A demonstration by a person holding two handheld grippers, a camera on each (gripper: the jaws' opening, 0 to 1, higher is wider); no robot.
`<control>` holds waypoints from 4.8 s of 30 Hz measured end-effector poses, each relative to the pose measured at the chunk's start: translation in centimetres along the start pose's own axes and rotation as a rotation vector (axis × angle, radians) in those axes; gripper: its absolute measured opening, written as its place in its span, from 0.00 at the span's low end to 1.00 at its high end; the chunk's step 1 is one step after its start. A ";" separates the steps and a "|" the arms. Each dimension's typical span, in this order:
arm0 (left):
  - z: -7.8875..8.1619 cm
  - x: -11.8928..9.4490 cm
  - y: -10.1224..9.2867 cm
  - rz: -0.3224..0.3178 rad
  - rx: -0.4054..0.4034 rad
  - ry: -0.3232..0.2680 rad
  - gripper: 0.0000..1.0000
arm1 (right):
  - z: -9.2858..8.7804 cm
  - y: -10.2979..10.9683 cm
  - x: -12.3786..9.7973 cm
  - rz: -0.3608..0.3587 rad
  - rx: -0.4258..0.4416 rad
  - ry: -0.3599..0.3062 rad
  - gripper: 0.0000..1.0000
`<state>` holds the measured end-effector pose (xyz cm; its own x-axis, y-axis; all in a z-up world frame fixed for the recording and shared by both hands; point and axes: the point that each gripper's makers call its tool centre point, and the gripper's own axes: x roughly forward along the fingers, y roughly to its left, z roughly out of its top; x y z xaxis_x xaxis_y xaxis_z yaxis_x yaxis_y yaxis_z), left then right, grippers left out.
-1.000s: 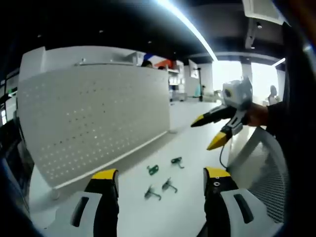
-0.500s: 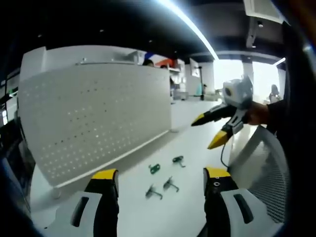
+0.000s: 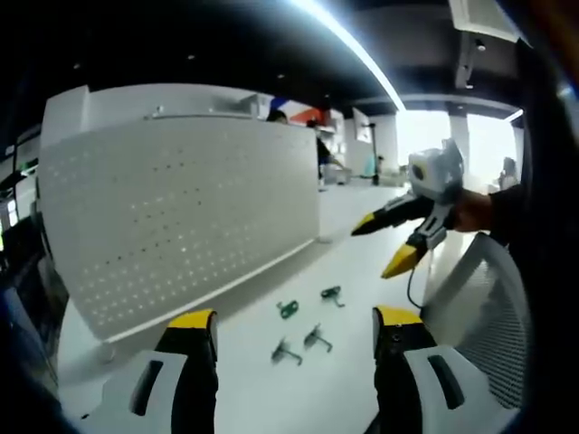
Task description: Insert the hook assembly into the mounting plate slot until the hook locks in place.
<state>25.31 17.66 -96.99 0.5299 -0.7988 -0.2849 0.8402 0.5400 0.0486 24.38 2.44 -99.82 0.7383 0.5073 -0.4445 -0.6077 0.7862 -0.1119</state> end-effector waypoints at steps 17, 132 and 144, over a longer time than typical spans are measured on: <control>0.3 -0.2 0.1 0.010 0.005 -0.015 0.71 | 0.3 0.3 0.0 0.004 -0.027 0.003 0.67; -13.1 11.0 3.1 -0.267 0.114 0.206 0.08 | 0.0 -0.5 1.5 -0.005 -0.007 0.065 0.66; -13.1 11.3 3.2 -0.262 0.105 0.194 0.06 | 0.1 -0.4 1.7 -0.001 -0.004 0.066 0.66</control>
<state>32.47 13.86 -112.58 0.2708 -0.8360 -0.4773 0.9576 0.2844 0.0453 25.91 3.03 -100.48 0.7183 0.4821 -0.5016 -0.6080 0.7855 -0.1158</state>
